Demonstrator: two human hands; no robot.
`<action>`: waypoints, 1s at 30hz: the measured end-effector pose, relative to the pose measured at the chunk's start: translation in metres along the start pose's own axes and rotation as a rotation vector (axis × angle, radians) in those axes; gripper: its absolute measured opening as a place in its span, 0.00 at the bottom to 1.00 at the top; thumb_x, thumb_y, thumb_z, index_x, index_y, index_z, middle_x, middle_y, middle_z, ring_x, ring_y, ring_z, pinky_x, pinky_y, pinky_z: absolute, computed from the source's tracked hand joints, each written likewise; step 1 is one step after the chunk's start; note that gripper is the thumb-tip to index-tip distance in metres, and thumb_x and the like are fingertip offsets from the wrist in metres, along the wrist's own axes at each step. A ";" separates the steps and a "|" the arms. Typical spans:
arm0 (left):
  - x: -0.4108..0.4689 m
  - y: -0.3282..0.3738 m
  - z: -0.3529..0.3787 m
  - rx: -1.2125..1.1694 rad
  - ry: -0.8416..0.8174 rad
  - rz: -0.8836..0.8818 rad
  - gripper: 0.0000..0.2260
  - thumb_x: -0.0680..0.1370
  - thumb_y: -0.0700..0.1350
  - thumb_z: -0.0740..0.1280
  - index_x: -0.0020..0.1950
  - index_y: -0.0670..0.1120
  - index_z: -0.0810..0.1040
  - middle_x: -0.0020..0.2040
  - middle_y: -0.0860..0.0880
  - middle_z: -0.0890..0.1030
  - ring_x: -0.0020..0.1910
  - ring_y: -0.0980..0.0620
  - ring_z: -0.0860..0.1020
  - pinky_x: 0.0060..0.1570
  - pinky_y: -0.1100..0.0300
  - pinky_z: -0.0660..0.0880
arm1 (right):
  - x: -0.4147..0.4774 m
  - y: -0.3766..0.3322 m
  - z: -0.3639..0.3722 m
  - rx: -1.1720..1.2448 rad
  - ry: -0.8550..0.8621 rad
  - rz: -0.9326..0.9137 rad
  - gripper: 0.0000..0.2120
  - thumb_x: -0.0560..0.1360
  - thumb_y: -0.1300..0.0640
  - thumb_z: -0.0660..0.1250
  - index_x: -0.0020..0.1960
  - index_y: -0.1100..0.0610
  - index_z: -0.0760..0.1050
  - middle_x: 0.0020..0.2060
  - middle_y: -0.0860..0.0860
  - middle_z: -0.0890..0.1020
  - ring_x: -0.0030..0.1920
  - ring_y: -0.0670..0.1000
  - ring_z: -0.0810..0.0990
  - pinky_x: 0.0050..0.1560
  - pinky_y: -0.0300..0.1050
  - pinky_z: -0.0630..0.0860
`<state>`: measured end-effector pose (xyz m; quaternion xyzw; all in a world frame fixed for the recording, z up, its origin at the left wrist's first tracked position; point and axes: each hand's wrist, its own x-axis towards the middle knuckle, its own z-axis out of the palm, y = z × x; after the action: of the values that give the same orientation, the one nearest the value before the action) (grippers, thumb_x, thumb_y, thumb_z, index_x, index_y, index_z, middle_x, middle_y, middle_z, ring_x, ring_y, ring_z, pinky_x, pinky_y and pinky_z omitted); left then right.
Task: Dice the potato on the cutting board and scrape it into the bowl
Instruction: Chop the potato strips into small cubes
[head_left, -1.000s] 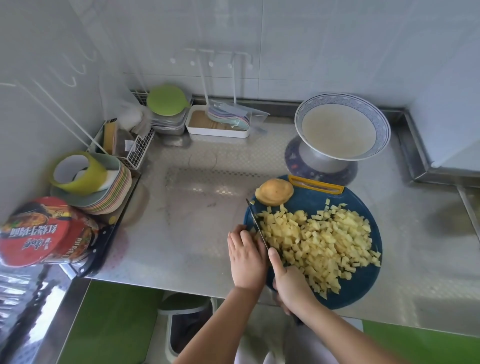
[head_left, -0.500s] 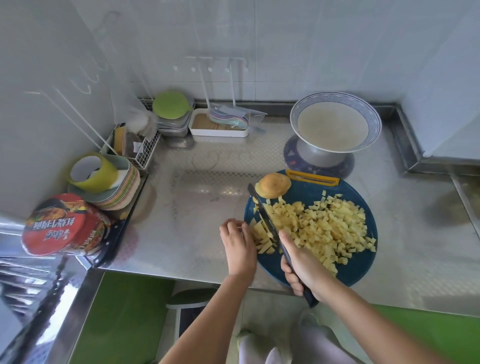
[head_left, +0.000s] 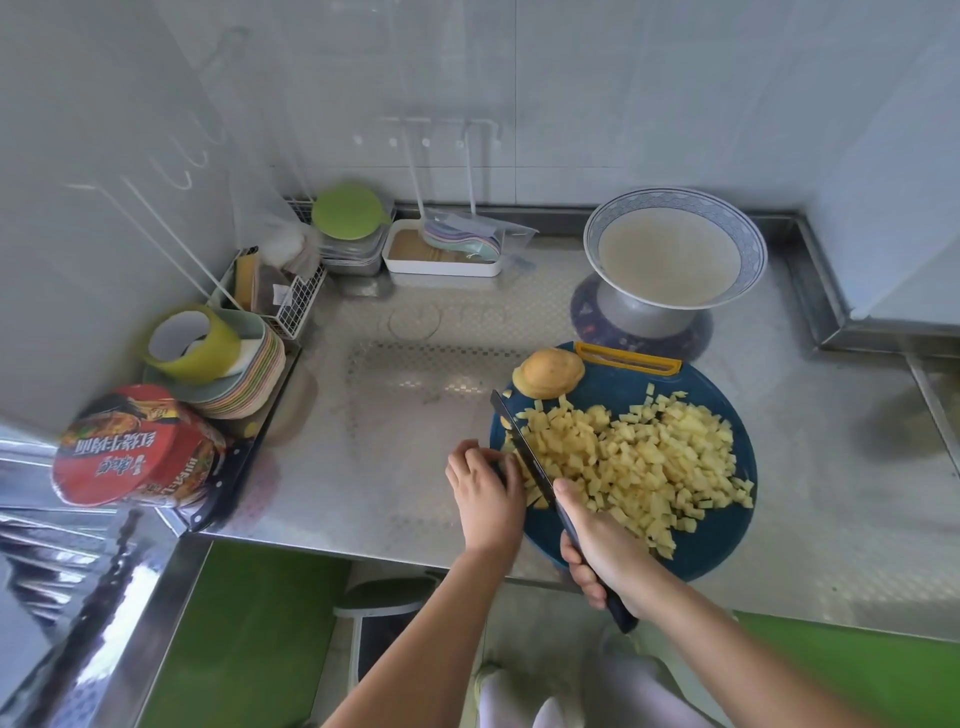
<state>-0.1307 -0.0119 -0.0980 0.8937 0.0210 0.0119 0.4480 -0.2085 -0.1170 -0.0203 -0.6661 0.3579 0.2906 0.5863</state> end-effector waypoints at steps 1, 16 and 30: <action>0.000 0.000 0.001 0.009 0.007 0.006 0.06 0.79 0.43 0.65 0.50 0.41 0.73 0.58 0.45 0.70 0.60 0.47 0.67 0.62 0.55 0.67 | 0.001 0.000 0.000 -0.009 0.002 0.008 0.35 0.76 0.28 0.51 0.28 0.57 0.64 0.20 0.52 0.66 0.18 0.50 0.64 0.22 0.39 0.64; -0.004 -0.002 0.008 -0.007 0.088 0.025 0.09 0.77 0.46 0.62 0.45 0.40 0.73 0.48 0.46 0.70 0.47 0.50 0.64 0.50 0.55 0.66 | 0.015 0.005 0.016 -0.124 0.091 0.087 0.36 0.76 0.27 0.46 0.27 0.57 0.62 0.16 0.48 0.65 0.19 0.50 0.66 0.24 0.39 0.65; -0.003 0.002 0.006 -0.009 0.046 -0.033 0.06 0.78 0.44 0.63 0.46 0.41 0.72 0.48 0.47 0.69 0.48 0.50 0.65 0.51 0.56 0.67 | 0.033 0.012 0.016 -0.128 0.143 0.037 0.35 0.76 0.27 0.48 0.27 0.56 0.63 0.21 0.50 0.67 0.19 0.49 0.65 0.22 0.37 0.62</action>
<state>-0.1335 -0.0183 -0.1002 0.8908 0.0461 0.0253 0.4514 -0.1988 -0.1062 -0.0563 -0.7145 0.3918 0.2754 0.5100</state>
